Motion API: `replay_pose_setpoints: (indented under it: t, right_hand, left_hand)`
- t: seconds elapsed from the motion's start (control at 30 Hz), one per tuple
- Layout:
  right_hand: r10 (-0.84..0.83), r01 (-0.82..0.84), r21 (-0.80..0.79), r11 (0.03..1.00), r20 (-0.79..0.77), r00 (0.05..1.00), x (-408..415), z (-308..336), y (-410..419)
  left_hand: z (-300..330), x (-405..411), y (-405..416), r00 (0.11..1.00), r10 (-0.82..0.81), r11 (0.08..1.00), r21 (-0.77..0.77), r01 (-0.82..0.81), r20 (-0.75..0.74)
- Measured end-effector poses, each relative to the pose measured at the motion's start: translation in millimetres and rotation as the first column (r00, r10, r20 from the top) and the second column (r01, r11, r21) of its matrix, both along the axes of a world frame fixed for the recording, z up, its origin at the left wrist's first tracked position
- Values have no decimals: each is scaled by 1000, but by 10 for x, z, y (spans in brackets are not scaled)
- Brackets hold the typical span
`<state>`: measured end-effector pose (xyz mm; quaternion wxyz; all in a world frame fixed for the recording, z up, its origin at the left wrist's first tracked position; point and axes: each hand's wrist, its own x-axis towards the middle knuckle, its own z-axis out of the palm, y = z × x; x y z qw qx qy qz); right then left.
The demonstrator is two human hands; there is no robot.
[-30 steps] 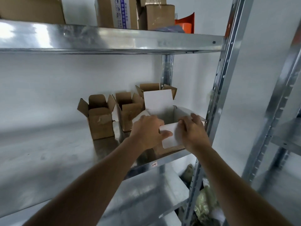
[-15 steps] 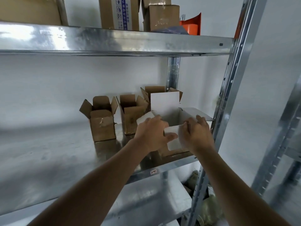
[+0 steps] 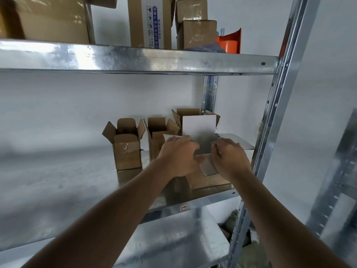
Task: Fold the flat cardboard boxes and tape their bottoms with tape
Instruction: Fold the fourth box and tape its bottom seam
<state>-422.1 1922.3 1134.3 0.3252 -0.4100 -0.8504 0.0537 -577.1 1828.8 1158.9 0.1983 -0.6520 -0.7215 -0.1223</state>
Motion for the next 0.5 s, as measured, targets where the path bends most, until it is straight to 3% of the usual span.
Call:
replay_pose_setpoints:
  t: [0.5]
  right_hand:
    - [247,-259,79,963,129,960,-318,418,-698]
  left_hand:
    - [341,-339,-922,983,136,990,12,-139,121]
